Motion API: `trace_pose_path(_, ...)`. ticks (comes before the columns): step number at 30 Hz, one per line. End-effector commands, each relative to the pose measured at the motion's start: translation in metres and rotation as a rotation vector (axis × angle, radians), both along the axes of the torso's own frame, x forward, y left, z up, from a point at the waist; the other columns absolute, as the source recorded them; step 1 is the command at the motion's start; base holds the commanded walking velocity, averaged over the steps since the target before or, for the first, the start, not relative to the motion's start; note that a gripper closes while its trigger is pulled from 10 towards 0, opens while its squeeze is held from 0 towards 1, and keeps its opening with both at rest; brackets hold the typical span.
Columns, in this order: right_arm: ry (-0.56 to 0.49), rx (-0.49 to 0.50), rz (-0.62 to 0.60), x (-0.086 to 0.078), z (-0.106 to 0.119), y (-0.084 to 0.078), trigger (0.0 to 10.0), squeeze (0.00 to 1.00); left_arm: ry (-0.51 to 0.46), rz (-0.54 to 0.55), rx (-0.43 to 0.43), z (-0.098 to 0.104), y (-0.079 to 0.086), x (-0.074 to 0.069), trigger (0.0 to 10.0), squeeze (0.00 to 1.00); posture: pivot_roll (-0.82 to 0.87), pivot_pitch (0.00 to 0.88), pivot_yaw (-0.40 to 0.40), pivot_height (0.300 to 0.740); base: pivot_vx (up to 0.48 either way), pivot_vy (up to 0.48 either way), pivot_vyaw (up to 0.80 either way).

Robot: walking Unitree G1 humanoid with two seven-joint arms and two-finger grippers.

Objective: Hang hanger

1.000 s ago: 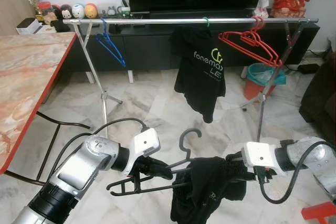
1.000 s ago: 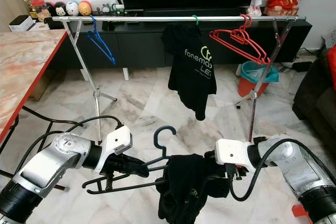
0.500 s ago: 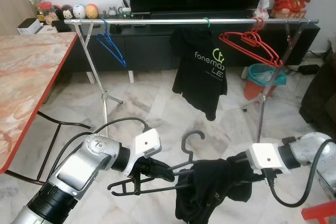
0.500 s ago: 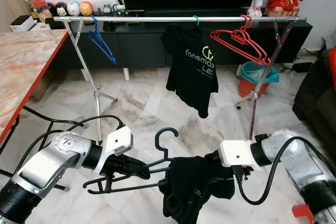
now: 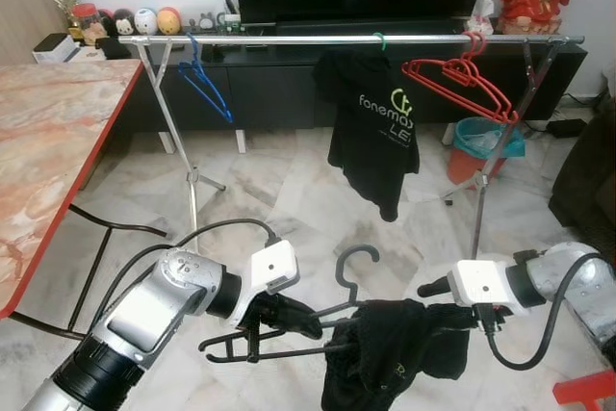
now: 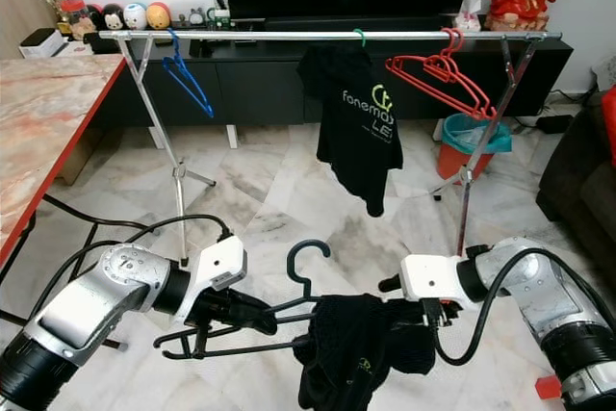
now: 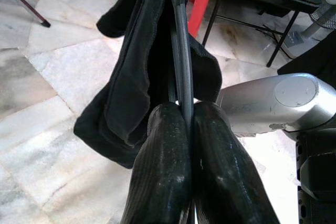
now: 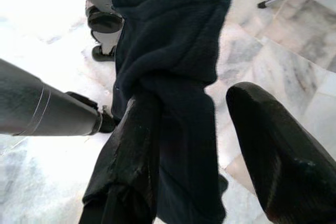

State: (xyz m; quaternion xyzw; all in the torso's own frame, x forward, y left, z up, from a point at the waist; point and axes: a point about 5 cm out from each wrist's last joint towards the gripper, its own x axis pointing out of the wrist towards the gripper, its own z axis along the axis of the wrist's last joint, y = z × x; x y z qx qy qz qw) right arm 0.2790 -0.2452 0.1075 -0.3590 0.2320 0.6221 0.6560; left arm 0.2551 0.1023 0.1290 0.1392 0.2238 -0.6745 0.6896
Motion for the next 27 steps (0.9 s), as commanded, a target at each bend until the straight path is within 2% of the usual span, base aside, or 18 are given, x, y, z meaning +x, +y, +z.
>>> trace_pose_path(1, 0.001, -0.006, 0.026, 0.0008, 0.0011, 0.0024, 10.0, 0.0, -0.032, -0.041, -0.04, 0.0085, -0.0048, -0.0025, 10.0, 0.0, 0.06, 0.0, -0.012, 0.74, 0.0, 0.0, 0.0)
trace_pose_path(6, 0.021, -0.021, 0.033, -0.0003, -0.0031, 0.0022, 10.0, 0.0, -0.034, -0.04, -0.04, 0.0084, -0.0051, -0.0027, 10.0, 0.0, 0.06, 0.0, -0.014, 0.74, 0.0, 0.0, 0.0)
trace_pose_path(7, 0.039, -0.021, 0.045, -0.002, -0.0043, 0.0027, 6.3, 0.0, -0.035, -0.04, -0.04, 0.0084, -0.0051, -0.0027, 10.0, 0.0, 0.06, 0.0, -0.014, 0.74, 0.0, 0.0, 0.0)
trace_pose_path(8, 0.044, -0.018, 0.049, -0.0024, -0.0044, 0.003, 3.6, 0.0, -0.035, -0.039, -0.039, 0.0084, -0.005, -0.0026, 10.0, 0.0, 0.06, 0.0, -0.014, 0.74, 0.0, 0.0, 0.0)
trace_pose_path(9, 0.046, -0.013, 0.049, -0.0025, -0.0043, 0.0031, 0.0, 0.0, -0.035, -0.038, -0.039, 0.0084, -0.0049, -0.0025, 10.0, 0.0, 0.06, 0.0, -0.015, 0.74, 0.0, 0.0, 0.0)
trace_pose_path(27, 0.1, -0.009, 0.067, -0.0039, -0.005, 0.005, 0.0, 0.0, -0.042, -0.033, -0.039, 0.0093, -0.0055, -0.0003, 10.0, 0.0, 0.06, 0.0, -0.018, 0.74, 0.0, 0.0, 0.0)
